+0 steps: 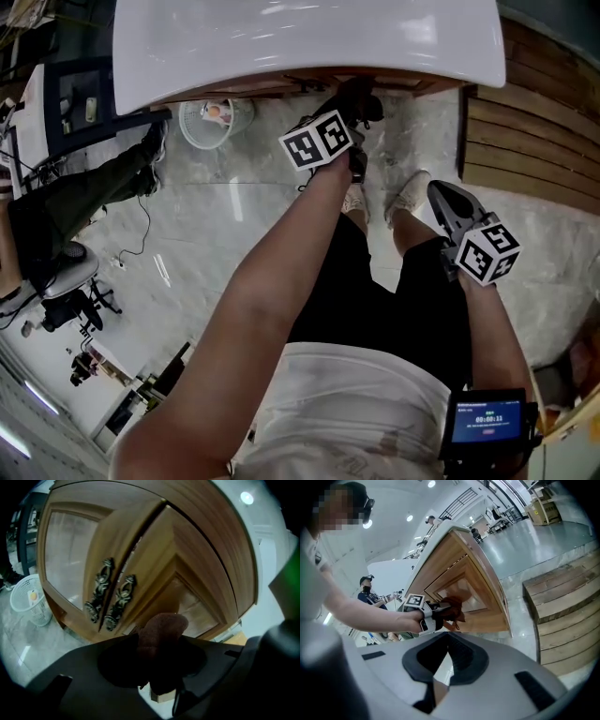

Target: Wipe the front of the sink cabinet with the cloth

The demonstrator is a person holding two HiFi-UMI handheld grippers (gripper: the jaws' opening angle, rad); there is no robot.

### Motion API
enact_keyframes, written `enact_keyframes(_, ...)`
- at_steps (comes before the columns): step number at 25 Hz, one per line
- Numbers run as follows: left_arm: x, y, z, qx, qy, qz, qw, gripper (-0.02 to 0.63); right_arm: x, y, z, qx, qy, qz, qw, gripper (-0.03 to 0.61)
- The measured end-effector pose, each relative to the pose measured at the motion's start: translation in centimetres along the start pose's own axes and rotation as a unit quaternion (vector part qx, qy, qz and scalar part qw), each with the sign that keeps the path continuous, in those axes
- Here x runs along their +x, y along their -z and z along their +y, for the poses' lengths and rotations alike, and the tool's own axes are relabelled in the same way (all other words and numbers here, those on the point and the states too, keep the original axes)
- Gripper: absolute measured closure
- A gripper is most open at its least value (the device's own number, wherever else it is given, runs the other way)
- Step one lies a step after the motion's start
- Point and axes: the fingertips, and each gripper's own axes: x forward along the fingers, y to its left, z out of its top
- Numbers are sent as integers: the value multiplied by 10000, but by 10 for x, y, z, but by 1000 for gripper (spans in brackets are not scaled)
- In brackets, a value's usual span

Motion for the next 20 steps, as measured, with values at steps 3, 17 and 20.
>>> enact_keyframes(3,-13,-3,22,-310,-187,-103,9993,437,1,3,3,-12,-29,69,10000,565)
enact_keyframes(17,-34,-13,88,-195,-1151,-239,9929,437,2,7,3,14,-25,84,10000,565)
enact_keyframes(20,-20,-7,79,-198,-993,-119,9948,437,-2,4,-2,25,21,41,10000,565)
